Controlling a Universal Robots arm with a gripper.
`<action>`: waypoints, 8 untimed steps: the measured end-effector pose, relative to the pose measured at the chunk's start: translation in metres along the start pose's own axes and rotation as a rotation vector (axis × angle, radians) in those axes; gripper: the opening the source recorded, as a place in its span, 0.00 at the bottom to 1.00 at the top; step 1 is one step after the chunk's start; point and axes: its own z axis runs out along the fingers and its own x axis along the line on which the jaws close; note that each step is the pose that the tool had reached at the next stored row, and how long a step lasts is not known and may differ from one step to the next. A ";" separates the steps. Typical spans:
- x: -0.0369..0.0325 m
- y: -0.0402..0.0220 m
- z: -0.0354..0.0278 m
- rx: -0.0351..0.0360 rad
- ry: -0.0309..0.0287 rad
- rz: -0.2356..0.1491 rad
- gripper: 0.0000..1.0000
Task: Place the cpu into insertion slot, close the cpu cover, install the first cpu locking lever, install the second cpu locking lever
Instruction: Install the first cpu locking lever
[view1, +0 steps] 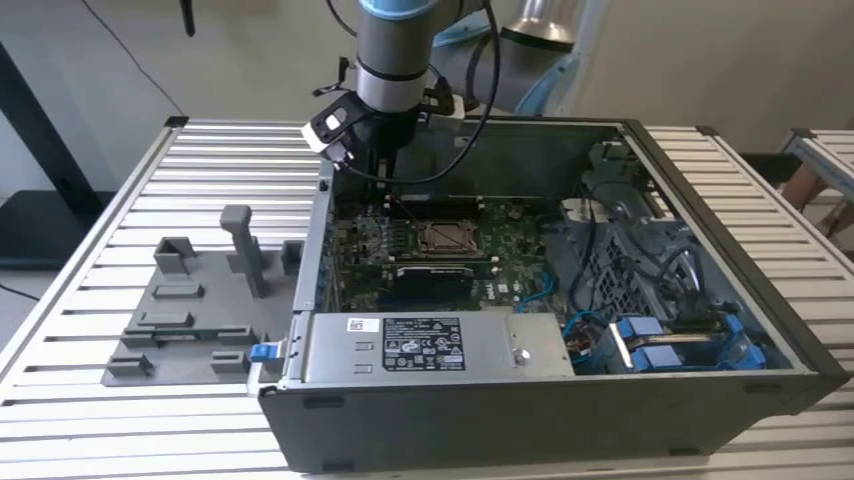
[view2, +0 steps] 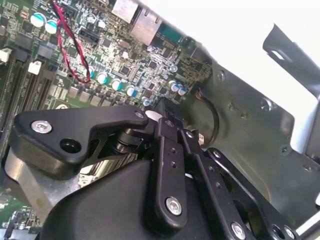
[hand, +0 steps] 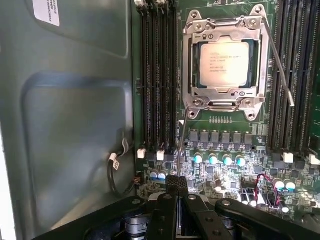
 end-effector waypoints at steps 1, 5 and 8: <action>0.0000 0.0002 0.0000 0.0000 0.0014 0.000 0.11; -0.0002 0.0024 -0.0002 0.0000 0.0030 0.000 0.11; -0.0013 0.0040 -0.0006 0.0020 0.0044 0.000 0.11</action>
